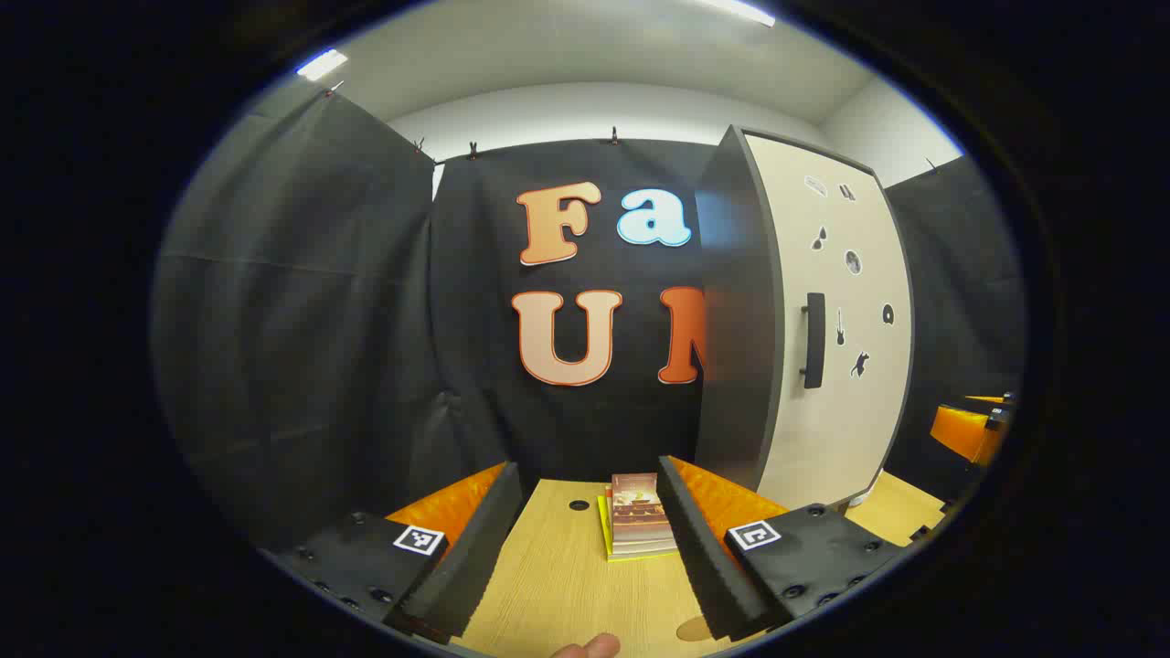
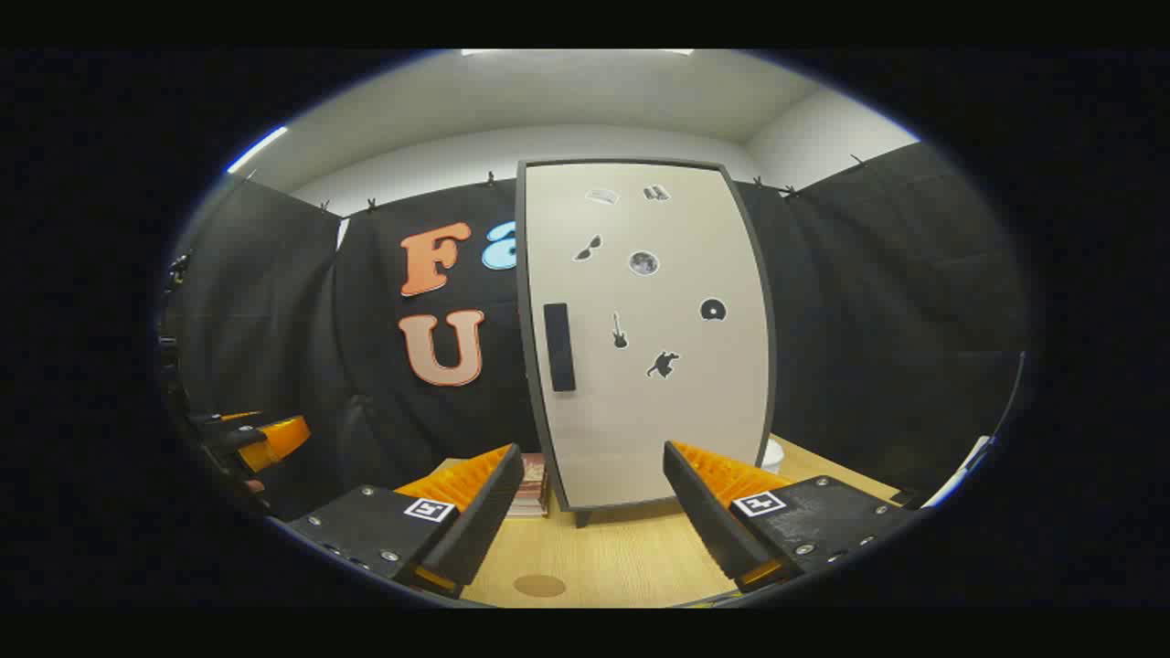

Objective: Open the cabinet door with the right hand, grasp the bottle in the cabinet with the left hand and place it on the coaster, then close the cabinet door with the right hand.

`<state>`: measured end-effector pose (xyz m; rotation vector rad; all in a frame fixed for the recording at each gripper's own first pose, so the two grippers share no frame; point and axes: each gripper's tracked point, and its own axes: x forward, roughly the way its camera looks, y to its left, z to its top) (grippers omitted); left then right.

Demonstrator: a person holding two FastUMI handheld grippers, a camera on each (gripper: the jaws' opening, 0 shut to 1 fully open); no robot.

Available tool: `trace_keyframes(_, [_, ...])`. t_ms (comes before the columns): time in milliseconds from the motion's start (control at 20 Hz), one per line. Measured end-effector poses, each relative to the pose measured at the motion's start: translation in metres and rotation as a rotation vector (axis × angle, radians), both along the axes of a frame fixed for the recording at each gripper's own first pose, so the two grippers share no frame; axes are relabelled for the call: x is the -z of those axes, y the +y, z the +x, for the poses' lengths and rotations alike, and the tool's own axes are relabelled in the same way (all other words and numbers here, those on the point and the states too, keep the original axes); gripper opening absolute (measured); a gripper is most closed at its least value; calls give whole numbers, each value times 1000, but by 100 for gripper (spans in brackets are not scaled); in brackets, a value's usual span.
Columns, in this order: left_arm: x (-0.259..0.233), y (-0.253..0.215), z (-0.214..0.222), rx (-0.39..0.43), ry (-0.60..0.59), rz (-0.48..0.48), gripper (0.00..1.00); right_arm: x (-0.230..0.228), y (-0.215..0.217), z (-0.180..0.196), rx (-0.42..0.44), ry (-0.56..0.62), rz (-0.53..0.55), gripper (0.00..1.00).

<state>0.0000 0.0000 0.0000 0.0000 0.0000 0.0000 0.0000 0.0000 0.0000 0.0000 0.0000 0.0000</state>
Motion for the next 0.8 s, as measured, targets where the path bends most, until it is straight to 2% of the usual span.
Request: trace_keyframes(800, [9,11,1,-13,18,0,97,3,2,10,-8,6,-8,95])
